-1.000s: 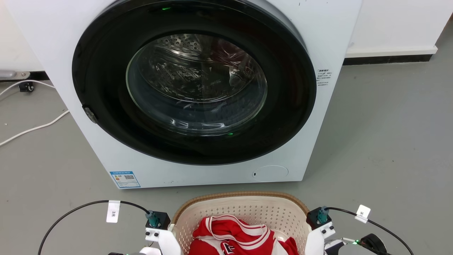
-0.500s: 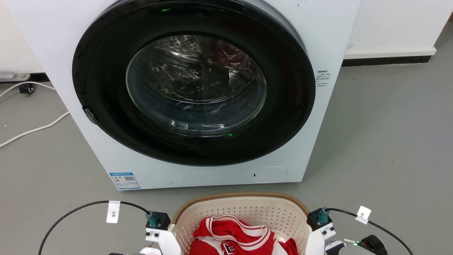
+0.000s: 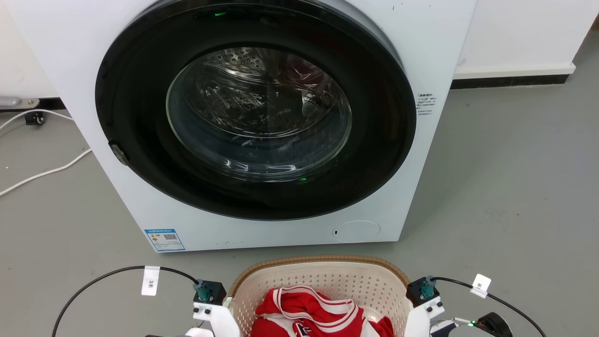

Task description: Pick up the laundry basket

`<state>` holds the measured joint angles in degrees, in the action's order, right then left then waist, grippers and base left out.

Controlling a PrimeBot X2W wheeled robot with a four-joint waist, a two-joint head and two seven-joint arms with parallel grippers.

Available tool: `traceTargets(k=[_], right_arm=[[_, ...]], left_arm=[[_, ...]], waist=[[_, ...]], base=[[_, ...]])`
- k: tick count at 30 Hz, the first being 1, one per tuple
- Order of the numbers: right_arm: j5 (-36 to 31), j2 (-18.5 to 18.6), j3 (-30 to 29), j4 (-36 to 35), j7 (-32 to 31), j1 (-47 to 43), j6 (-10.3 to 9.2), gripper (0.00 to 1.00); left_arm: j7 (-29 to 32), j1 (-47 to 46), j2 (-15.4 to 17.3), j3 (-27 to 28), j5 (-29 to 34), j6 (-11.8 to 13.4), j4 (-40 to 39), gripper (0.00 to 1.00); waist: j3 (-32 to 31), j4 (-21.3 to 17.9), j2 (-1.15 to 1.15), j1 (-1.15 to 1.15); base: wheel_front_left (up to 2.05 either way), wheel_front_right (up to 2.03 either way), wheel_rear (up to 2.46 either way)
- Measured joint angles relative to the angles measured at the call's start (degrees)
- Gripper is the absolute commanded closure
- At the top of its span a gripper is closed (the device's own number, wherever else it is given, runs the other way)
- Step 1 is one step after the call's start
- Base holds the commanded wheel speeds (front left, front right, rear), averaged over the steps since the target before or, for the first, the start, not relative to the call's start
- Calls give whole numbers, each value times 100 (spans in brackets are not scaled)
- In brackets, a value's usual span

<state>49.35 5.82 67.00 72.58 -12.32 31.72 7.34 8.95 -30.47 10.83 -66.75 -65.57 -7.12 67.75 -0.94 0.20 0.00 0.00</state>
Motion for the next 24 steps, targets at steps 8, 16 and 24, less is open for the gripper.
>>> traceTargets(k=[8,16,24], right_arm=[[113,9,108,11,3,1,0,100],[210,10,199,20,21,1,0,100],[276,11,279,25,24,1,0,100]], left_arm=[[-7,-7,8,-112,-91,0,1,100],[-11,-9,20,-200,-171,0,2,100],[-14,-15,38,-281,-237,0,0,100]], waist=[[-6,0,0,0],[-18,0,0,0],[-12,11,0,0]], base=[[0,0,0],[0,0,0],[0,0,0]])
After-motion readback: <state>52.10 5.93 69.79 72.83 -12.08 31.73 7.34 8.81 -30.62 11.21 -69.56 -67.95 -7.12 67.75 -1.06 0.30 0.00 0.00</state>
